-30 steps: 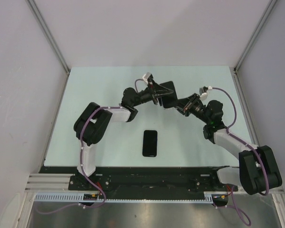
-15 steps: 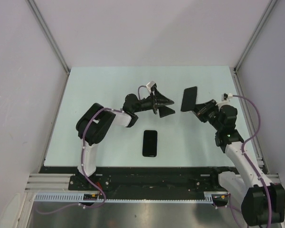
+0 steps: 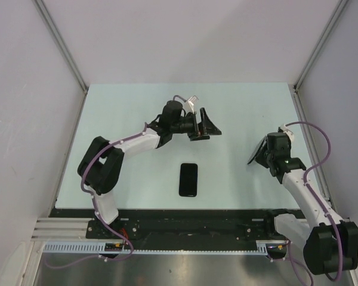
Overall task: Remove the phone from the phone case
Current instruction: Remove the phone case from the phone.
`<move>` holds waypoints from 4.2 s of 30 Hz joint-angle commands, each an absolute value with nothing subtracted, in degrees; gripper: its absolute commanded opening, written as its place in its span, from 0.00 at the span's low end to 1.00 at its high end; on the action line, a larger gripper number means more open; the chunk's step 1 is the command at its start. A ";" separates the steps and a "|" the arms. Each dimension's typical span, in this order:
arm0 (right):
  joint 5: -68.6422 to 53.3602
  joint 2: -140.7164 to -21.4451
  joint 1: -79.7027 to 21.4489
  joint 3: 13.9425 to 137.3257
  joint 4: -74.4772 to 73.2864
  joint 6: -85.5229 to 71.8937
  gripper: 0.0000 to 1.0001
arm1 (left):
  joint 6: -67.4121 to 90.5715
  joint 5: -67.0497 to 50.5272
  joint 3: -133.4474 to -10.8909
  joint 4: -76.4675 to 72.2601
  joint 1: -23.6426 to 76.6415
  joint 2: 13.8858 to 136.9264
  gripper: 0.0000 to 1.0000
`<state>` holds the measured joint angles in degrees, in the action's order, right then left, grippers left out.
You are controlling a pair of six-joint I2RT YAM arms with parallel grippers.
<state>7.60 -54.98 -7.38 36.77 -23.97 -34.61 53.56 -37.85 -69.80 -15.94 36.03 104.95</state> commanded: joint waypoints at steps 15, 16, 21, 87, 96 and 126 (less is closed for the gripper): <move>11.52 -72.23 -10.90 40.08 -21.80 -27.69 0.00 | 32.43 -24.43 -65.94 -13.05 48.16 105.47 0.98; 10.99 -73.12 -10.72 40.17 -21.36 -27.51 0.00 | 32.95 -24.43 -64.87 -15.27 48.77 105.38 0.98; 7.83 -76.72 -9.15 40.08 -19.69 -26.81 0.16 | 35.59 -24.78 -63.28 -19.60 49.31 106.96 0.97; -7.64 -80.07 -6.42 44.38 -31.99 -34.89 0.00 | 16.79 -10.21 -60.91 -45.09 58.36 110.30 0.85; -10.19 -79.72 -5.27 44.38 -31.29 -35.59 0.00 | 9.32 -5.97 -62.49 -45.26 60.82 113.47 0.82; -16.34 -74.54 -2.55 44.38 -31.38 -33.93 0.00 | 9.49 5.27 -67.68 -39.90 60.91 120.15 0.65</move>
